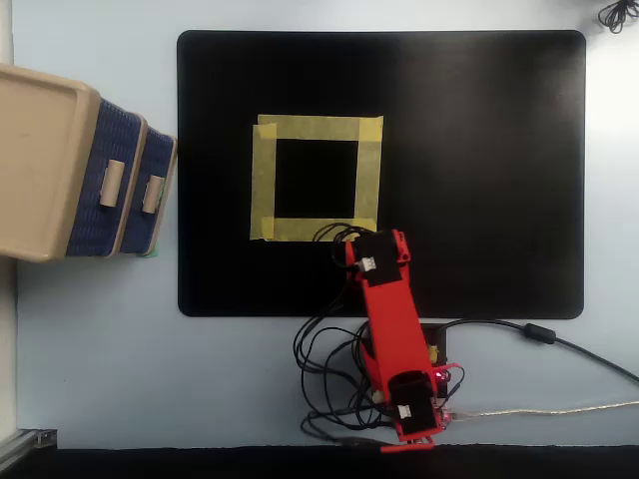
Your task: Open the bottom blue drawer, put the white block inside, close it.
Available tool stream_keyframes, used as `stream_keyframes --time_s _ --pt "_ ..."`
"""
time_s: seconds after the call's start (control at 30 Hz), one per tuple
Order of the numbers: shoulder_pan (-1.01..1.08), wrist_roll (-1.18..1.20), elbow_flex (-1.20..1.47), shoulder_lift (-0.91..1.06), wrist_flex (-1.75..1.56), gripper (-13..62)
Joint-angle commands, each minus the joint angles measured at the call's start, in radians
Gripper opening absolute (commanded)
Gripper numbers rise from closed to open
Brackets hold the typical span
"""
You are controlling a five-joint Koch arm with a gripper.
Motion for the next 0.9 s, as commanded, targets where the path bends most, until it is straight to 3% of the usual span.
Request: stream_keyframes --time_s 0.0,0.23,0.3,0.87 --pt "0.091 0.034 0.144 0.114 -0.054 33.8" --pt "0.110 0.173 0.746 0.546 -0.356 33.7" --pt "0.121 0.216 0.831 0.572 -0.341 33.8" --pt "0.121 0.218 0.854 0.571 -0.293 34.3"
